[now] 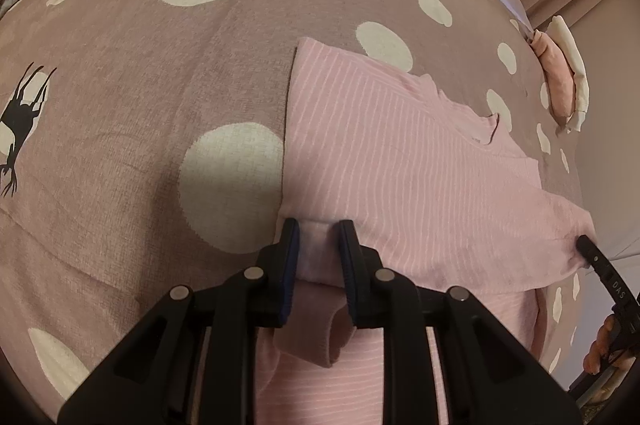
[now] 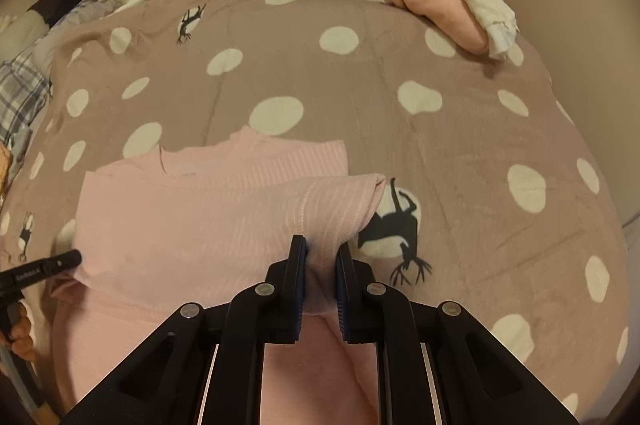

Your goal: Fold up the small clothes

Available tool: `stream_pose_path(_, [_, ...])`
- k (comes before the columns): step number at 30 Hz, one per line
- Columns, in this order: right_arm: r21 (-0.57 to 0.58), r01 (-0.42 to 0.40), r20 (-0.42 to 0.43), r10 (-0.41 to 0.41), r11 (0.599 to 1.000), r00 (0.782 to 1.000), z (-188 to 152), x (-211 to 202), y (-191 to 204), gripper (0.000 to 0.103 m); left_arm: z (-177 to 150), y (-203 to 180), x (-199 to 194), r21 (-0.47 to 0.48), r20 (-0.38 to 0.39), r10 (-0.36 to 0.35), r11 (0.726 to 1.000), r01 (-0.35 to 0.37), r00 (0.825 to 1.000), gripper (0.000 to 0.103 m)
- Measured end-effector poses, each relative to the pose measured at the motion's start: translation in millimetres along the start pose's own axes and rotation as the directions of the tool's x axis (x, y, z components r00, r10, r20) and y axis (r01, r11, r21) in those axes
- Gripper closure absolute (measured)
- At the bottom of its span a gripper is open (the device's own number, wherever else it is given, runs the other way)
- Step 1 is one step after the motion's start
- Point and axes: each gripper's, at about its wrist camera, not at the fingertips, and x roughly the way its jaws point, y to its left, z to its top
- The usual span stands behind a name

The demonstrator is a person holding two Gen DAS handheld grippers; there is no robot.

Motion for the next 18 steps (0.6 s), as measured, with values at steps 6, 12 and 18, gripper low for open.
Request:
stream_pose_path(6, [0.016,-0.003,-0.022,0.003,1.0,1.0,-5.8,7.1,-4.6,0.089,-0.4,1.2,-0.6,-0.004,0.0,-0.002,1.0,0.002,1.0,0.081])
stream_pose_path(12, [0.03,-0.005,-0.043,0.006,1.0,0.999,-11.4,14.3,-8.4,0.089,-0.3,1.9,-0.5,-0.002,0.001,-0.002,1.0,0.002,1.0,0.081])
stream_pose_path(18, [0.039,-0.003,-0.066,0.006,0.999,0.998,-18.1,22.4,-11.0,0.089,-0.3,2.4,-0.6,-0.002,0.002,-0.002,1.0,0.002,1.0,0.081])
